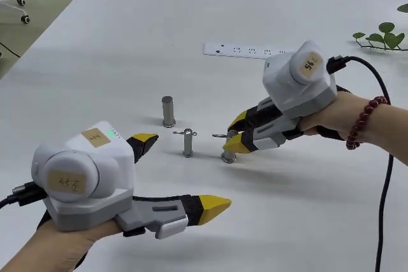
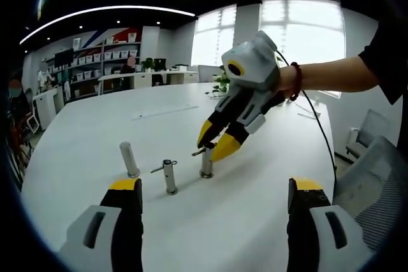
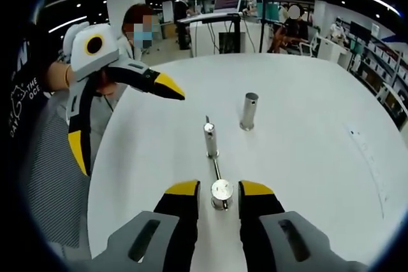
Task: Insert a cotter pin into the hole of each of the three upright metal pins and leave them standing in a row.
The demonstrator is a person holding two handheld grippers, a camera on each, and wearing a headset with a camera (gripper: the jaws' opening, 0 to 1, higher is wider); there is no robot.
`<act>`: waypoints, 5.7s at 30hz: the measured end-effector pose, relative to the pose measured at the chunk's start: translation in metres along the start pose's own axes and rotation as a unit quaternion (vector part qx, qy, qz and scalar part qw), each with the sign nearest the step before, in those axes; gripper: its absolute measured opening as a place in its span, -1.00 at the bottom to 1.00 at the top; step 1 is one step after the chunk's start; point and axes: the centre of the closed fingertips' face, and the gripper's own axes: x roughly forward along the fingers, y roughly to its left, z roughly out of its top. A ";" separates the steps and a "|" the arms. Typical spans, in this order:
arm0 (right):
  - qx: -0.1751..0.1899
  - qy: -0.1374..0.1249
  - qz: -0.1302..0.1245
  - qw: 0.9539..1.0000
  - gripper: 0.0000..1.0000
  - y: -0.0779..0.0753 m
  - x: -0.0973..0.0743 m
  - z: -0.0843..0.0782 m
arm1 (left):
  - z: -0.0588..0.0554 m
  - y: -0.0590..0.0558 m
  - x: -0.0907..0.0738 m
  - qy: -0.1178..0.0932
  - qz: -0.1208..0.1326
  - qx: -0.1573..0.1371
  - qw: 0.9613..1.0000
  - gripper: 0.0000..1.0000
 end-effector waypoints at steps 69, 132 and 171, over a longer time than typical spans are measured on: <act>0.101 -0.136 -0.121 0.978 -0.82 -0.061 0.087 0.090 | 0.007 0.013 -0.003 -0.012 0.030 -0.016 0.999 0.89; 0.133 -0.081 -0.193 0.969 -0.85 -0.074 -0.025 -0.020 | 0.007 0.006 0.000 -0.009 0.021 0.001 1.000 0.89; 0.097 -0.065 -0.147 0.982 -0.85 0.004 -0.028 -0.033 | 0.014 0.001 -0.004 -0.021 0.018 0.010 1.000 0.80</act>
